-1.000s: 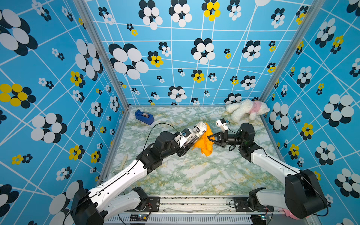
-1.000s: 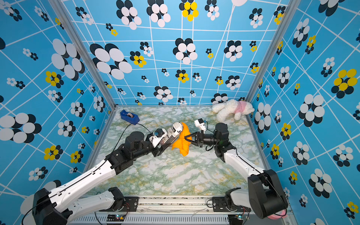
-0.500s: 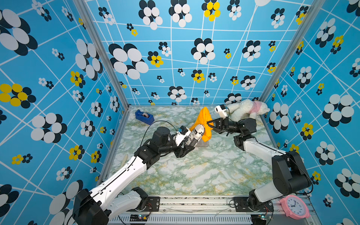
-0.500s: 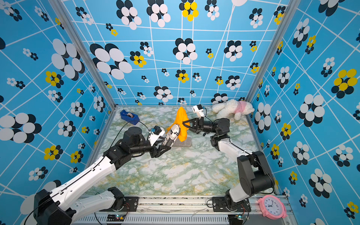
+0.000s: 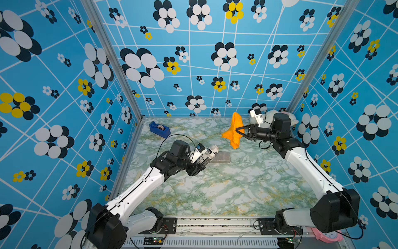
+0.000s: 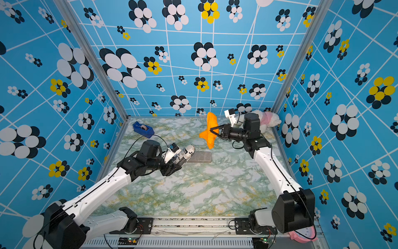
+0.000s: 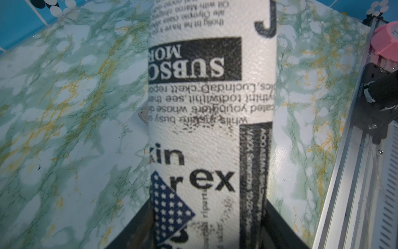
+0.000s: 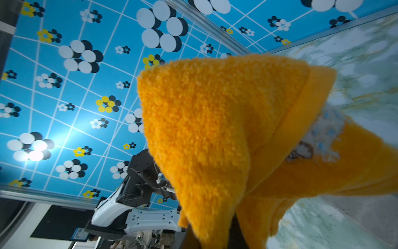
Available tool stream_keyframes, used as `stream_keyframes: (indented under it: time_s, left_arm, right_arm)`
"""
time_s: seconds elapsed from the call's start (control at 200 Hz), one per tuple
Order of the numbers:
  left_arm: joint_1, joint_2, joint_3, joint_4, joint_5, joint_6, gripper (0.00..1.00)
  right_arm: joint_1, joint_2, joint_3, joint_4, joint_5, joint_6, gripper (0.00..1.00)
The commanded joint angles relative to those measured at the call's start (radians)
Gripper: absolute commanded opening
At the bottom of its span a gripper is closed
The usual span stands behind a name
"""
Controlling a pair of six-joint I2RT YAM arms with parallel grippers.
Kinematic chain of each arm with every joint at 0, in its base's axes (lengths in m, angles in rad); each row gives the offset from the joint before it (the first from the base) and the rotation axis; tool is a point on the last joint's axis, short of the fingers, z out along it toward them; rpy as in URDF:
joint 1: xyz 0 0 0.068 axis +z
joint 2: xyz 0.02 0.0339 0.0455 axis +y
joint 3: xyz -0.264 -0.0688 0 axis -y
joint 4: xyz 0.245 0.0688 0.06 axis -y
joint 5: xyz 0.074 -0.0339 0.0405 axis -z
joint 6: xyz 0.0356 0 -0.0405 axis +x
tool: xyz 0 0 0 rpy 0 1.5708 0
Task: Wipe the eyeglass case
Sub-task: Place the eyeglass case at the center of the board.
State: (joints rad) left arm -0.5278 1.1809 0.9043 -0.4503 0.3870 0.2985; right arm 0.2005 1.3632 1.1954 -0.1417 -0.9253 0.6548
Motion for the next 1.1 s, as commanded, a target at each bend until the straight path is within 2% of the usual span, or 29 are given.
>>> stream_keyframes:
  time_s: [0.0,0.075,0.14,0.22,0.325,0.405,0.495,0.635,1.094]
  left_arm:
    - [-0.019,0.036,0.020,-0.036,-0.008,0.133,0.07]
    - [-0.068,0.066,0.015,-0.035,-0.038,0.176,0.08]
    - [-0.149,0.108,0.017,-0.031,-0.097,0.231,0.09]
    - [-0.252,0.189,0.053,-0.049,-0.169,0.295,0.09]
    - [-0.308,0.307,0.118,-0.098,-0.199,0.330,0.08]
    - [-0.324,0.352,0.125,-0.103,-0.214,0.344,0.08]
    - [-0.339,0.387,0.119,-0.095,-0.251,0.418,0.08]
    - [-0.345,0.410,0.132,-0.094,-0.224,0.465,0.14]
    - [-0.347,0.504,0.116,-0.016,-0.226,0.439,0.14]
  right_arm:
    - [-0.001,-0.039,0.017,-0.409,0.241,-0.285,0.00]
    - [-0.001,-0.071,0.027,-0.467,0.424,-0.310,0.00]
    - [-0.001,-0.098,0.018,-0.471,0.508,-0.325,0.00]
    - [-0.001,-0.120,-0.003,-0.452,0.527,-0.323,0.00]
    - [-0.001,-0.131,-0.028,-0.439,0.511,-0.314,0.00]
    - [-0.001,-0.150,-0.073,-0.411,0.513,-0.297,0.00]
    - [-0.001,-0.164,-0.122,-0.382,0.504,-0.288,0.00]
    - [-0.001,-0.157,-0.162,-0.368,0.501,-0.286,0.00]
    - [-0.001,-0.124,-0.187,-0.327,0.497,-0.287,0.00]
